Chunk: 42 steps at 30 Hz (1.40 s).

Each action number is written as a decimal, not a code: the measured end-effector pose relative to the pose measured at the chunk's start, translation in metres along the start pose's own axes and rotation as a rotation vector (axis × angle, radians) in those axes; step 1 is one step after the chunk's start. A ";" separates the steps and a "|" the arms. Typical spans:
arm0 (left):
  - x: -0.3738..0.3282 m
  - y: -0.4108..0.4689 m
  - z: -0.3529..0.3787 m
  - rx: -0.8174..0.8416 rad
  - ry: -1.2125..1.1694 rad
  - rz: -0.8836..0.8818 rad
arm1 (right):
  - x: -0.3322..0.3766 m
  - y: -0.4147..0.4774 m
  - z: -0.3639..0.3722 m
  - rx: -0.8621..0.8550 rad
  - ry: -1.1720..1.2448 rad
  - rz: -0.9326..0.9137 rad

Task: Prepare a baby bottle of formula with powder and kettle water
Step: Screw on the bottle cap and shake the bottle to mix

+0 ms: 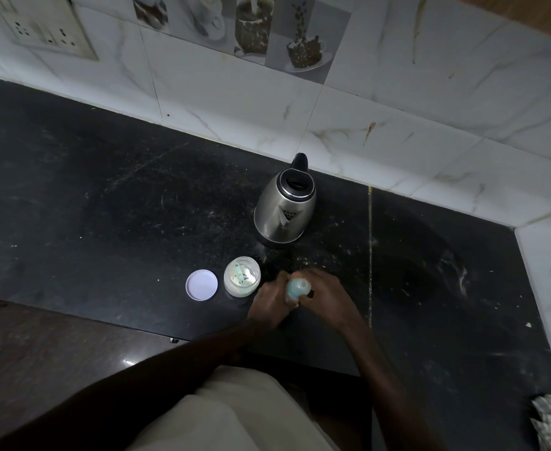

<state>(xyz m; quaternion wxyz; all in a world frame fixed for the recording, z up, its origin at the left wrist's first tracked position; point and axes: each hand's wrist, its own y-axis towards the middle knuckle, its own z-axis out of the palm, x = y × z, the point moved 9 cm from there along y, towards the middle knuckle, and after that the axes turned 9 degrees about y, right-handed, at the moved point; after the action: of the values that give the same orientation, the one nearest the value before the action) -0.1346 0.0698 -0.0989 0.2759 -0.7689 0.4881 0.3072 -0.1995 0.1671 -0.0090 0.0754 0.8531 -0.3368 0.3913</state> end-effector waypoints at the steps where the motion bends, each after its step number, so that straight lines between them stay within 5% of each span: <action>1: 0.000 0.000 0.000 0.003 0.001 0.001 | 0.001 0.001 0.001 0.006 -0.018 0.005; 16: -0.002 -0.001 -0.003 -0.074 0.034 0.038 | -0.003 0.004 0.018 -0.019 -0.241 0.167; 24: -0.001 0.001 -0.001 -0.020 -0.013 0.039 | -0.004 -0.005 0.038 0.124 -0.397 0.280; 42: -0.026 -0.001 -0.011 -0.008 0.106 0.141 | 0.011 -0.023 0.024 0.059 -0.258 0.255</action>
<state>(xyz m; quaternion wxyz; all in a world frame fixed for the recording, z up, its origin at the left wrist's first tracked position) -0.1402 0.0774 -0.0717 0.2244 -0.7490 0.5535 0.2869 -0.1653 0.1695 -0.0144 -0.0435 0.8485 -0.4373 0.2949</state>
